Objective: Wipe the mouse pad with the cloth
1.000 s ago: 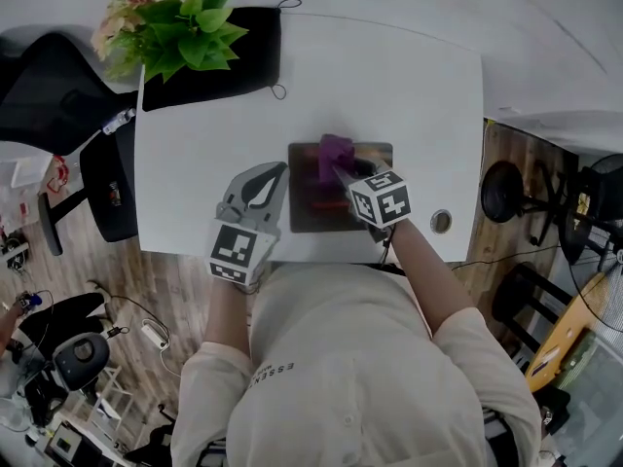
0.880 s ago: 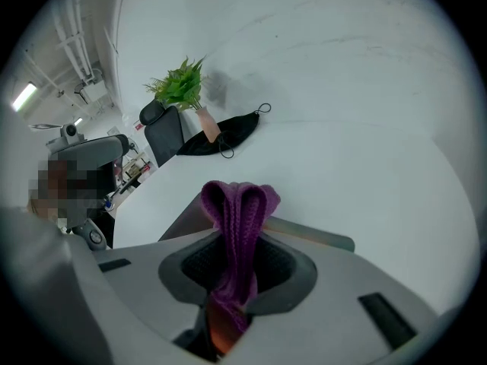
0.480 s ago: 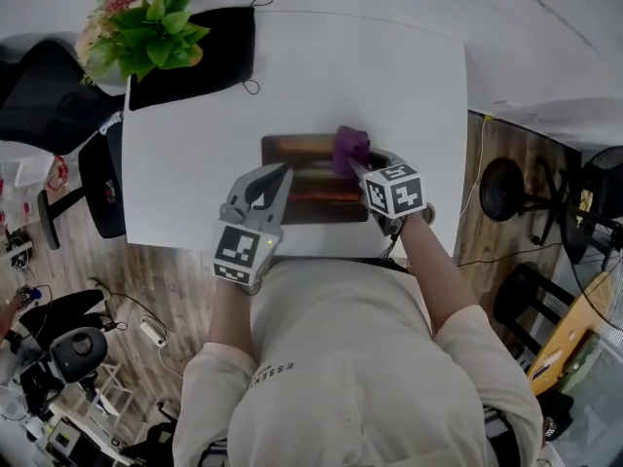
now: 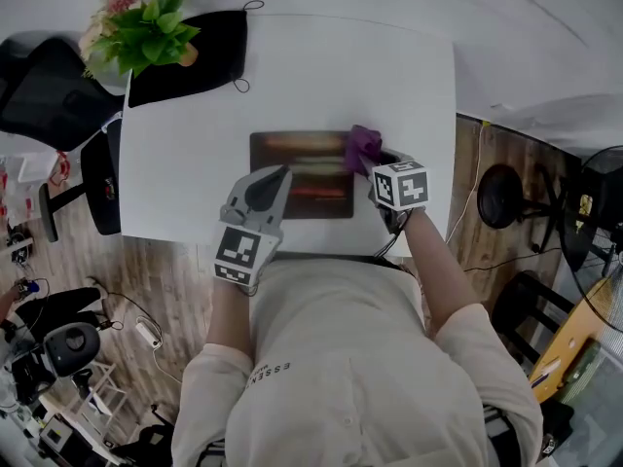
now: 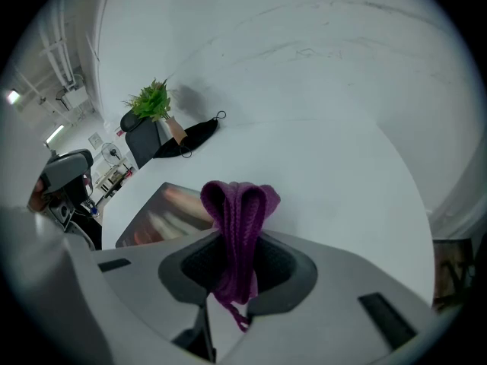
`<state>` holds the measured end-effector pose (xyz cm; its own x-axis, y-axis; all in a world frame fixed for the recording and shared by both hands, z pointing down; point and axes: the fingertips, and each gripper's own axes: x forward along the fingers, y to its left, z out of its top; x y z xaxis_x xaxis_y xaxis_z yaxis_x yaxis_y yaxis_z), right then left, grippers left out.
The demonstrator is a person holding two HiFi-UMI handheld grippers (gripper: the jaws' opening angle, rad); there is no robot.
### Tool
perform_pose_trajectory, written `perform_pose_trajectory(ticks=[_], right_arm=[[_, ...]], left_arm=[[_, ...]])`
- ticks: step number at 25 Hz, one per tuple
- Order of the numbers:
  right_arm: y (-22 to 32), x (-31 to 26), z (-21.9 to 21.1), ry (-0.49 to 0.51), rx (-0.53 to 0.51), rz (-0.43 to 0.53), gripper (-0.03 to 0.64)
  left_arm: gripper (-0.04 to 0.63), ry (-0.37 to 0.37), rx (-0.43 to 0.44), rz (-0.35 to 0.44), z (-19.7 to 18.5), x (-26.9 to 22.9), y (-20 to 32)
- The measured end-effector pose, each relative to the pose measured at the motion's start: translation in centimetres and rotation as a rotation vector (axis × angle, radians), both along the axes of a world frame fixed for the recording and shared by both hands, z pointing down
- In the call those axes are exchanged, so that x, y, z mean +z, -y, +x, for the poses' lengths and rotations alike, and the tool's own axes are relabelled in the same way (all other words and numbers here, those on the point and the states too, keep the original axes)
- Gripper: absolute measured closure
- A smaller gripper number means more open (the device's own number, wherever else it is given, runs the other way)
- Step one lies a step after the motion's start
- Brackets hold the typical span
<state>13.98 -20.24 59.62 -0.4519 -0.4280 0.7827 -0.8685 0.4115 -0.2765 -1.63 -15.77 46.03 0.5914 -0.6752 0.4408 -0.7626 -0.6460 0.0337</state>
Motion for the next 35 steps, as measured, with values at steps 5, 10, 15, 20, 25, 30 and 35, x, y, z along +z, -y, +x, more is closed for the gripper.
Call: perform_pose_trajectory(ticks=[5, 10, 15, 20, 25, 30, 35], right_arm=[[-0.2, -1.4, 0.5, -0.022, -0.004, 0.031, 0.525], [-1.2, -3.8, -2.7, 0.036, -0.019, 0.066, 0.525], [-3.0, -4.6, -7.7, 0.068, -0.041, 0.069, 0.525], [-5.0, -4.1, -13.4, 0.092, -0.088, 0.035, 0.525], [-6.5, -3.2, -18.7, 0.096, -0.144, 0.006, 0.524], [-6.5, -2.0, -22.8, 0.093, -0.179, -0.015, 0.525], [-6.2, -0.8, -24.1, 0.077, -0.174, -0.037, 0.525]], left_arm=[[0.594, 0.012, -0.002, 0.041, -0.8, -0.9, -0.3], [0.594, 0.016, 0.024, 0.064, -2.5, -1.9, -0.2], [0.594, 0.016, 0.050, 0.064, -5.4, -2.3, -0.9], [0.594, 0.010, 0.042, 0.037, -9.7, -1.8, -1.9], [0.594, 0.007, 0.017, 0.007, -13.7, -0.9, -3.1], [0.594, 0.006, -0.008, -0.022, -17.1, 0.2, -3.5], [0.594, 0.010, -0.026, -0.042, -18.7, 1.0, -3.6]])
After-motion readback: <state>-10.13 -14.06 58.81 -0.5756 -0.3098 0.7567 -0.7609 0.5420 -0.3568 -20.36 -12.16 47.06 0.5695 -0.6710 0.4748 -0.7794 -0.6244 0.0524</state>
